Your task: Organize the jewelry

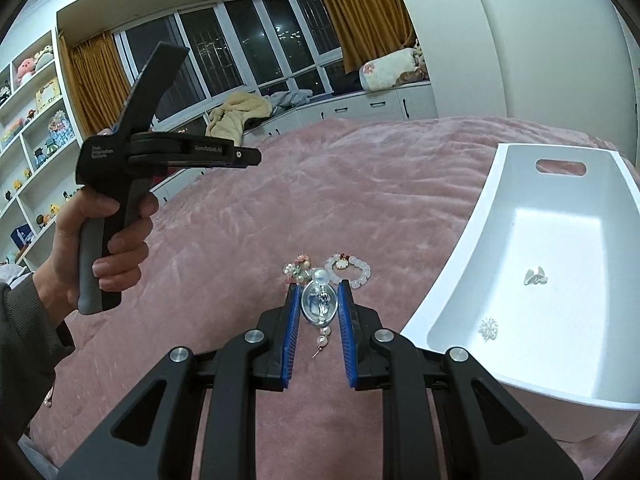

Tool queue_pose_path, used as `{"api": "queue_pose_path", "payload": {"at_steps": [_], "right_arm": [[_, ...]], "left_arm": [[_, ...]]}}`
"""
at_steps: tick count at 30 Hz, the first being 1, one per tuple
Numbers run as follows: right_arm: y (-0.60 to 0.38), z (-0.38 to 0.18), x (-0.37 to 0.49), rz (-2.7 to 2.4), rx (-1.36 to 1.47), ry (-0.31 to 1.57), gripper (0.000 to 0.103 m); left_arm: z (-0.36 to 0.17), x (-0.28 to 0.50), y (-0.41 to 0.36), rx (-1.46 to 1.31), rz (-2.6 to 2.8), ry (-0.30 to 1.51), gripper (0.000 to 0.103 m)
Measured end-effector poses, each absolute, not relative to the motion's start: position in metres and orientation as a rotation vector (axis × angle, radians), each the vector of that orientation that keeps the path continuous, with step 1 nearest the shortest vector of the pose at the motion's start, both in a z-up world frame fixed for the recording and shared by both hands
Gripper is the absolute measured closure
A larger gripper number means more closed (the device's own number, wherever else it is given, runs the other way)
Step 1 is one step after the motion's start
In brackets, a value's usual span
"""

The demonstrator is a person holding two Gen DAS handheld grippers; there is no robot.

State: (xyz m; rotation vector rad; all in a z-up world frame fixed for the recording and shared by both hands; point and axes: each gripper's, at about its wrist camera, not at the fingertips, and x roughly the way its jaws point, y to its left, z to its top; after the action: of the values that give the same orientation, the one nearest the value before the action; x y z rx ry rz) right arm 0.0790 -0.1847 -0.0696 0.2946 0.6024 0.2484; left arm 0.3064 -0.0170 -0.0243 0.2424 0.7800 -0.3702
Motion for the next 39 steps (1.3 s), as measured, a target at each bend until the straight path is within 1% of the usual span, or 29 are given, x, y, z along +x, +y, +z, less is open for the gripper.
{"api": "queue_pose_path", "payload": {"at_steps": [5, 6, 7, 9, 12, 15, 18, 20, 21, 22, 24, 25, 27, 28, 32, 36, 38, 39], "right_arm": [[-0.201, -0.056, 0.075, 0.241, 0.313, 0.577, 0.083], [-0.204, -0.053, 0.074, 0.239, 0.31, 0.571, 0.083], [-0.206, -0.05, 0.074, 0.235, 0.303, 0.566, 0.083], [-0.213, -0.044, 0.076, 0.22, 0.275, 0.561, 0.083], [-0.226, -0.042, 0.082, 0.198, 0.257, 0.565, 0.083], [-0.241, -0.043, 0.084, 0.173, 0.261, 0.565, 0.083], [-0.253, -0.046, 0.084, 0.162, 0.3, 0.563, 0.083], [-0.254, -0.048, 0.084, 0.157, 0.295, 0.563, 0.083], [-0.252, -0.048, 0.085, 0.159, 0.291, 0.564, 0.083], [-0.25, -0.048, 0.085, 0.16, 0.281, 0.564, 0.083], [-0.245, -0.05, 0.087, 0.165, 0.263, 0.566, 0.083], [-0.244, -0.051, 0.087, 0.168, 0.261, 0.568, 0.083], [-0.242, -0.054, 0.088, 0.174, 0.264, 0.575, 0.083], [-0.242, -0.055, 0.089, 0.176, 0.266, 0.577, 0.083], [-0.243, -0.056, 0.092, 0.174, 0.263, 0.575, 0.083], [-0.244, -0.058, 0.093, 0.17, 0.272, 0.58, 0.083], [-0.242, -0.059, 0.092, 0.17, 0.271, 0.581, 0.083], [-0.242, -0.059, 0.092, 0.172, 0.268, 0.581, 0.083]], "left_arm": [[-0.032, 0.31, -0.024, 0.253, -0.37, 0.791, 0.083], [-0.039, 0.312, -0.026, 0.254, -0.37, 0.801, 0.076], [-0.046, 0.314, -0.028, 0.259, -0.366, 0.81, 0.065], [-0.066, 0.317, -0.03, 0.26, -0.366, 0.834, 0.056], [-0.102, 0.316, -0.032, 0.269, -0.392, 0.892, 0.051], [-0.14, 0.312, -0.034, 0.301, -0.398, 0.939, 0.05], [-0.163, 0.309, -0.035, 0.318, -0.392, 0.955, 0.05], [-0.176, 0.311, -0.036, 0.323, -0.382, 0.973, 0.06], [-0.183, 0.313, -0.036, 0.323, -0.373, 0.986, 0.067], [-0.186, 0.315, -0.035, 0.32, -0.366, 0.99, 0.069], [-0.188, 0.316, -0.032, 0.318, -0.348, 0.974, 0.069], [-0.187, 0.316, -0.032, 0.315, -0.345, 0.967, 0.068], [-0.184, 0.313, -0.032, 0.33, -0.336, 0.933, 0.058], [-0.185, 0.313, -0.033, 0.354, -0.324, 0.922, 0.057], [-0.191, 0.321, -0.033, 0.386, -0.291, 0.921, 0.056], [-0.187, 0.326, -0.027, 0.327, -0.278, 0.904, 0.055], [-0.185, 0.326, -0.027, 0.329, -0.284, 0.884, 0.048], [-0.186, 0.326, -0.027, 0.334, -0.284, 0.88, 0.043]]}}
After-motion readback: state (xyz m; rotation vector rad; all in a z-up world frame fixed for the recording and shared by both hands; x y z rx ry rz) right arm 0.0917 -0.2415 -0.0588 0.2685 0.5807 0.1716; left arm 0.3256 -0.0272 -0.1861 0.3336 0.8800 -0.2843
